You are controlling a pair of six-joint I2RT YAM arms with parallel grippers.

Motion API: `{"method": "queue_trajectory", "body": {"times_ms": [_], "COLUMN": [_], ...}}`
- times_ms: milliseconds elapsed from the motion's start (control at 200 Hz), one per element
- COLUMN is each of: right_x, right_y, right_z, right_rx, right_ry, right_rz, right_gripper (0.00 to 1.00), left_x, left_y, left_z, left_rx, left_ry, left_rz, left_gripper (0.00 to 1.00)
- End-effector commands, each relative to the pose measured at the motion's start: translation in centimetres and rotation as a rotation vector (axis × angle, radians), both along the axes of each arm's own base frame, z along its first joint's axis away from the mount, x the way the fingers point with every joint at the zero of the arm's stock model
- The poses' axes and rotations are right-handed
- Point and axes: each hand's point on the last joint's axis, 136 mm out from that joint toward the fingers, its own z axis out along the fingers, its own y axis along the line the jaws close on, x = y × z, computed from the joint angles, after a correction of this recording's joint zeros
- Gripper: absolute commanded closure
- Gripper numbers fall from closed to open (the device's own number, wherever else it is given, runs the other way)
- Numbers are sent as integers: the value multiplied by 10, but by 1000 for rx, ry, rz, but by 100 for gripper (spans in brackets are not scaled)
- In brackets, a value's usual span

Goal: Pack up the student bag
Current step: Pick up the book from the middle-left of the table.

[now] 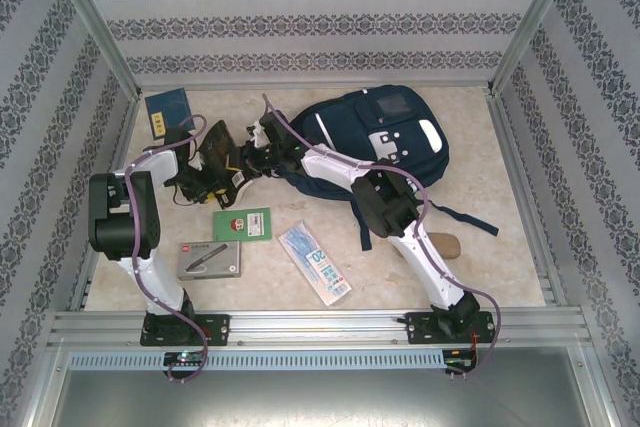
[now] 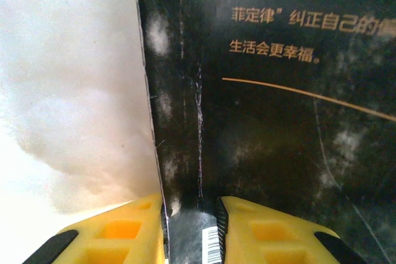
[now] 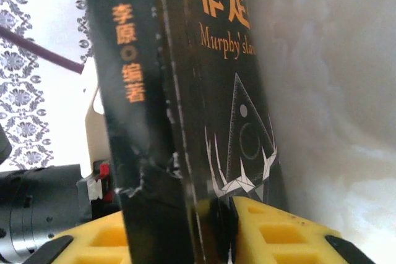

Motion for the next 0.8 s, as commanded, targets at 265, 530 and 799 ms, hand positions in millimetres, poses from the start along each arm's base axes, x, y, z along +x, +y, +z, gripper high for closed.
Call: {"method": "queue_trajectory", "body": {"times_ms": [265, 530, 799], "right_x": [-3, 19, 27], "right_y": [-28, -64, -97], "right_z": [69, 144, 212], "right_rx": [77, 191, 315], "right_ry": [-103, -170, -218], "right_rz": [-1, -69, -112], "right_gripper": [100, 100, 100], "left_x": [15, 53, 87], "left_y": [-21, -45, -56], "left_z": [37, 105, 160], "left_rx": [-96, -372, -622], "left_ry": [-108, -344, -526], "left_rz": [17, 137, 229], "left_gripper": [40, 11, 0]}}
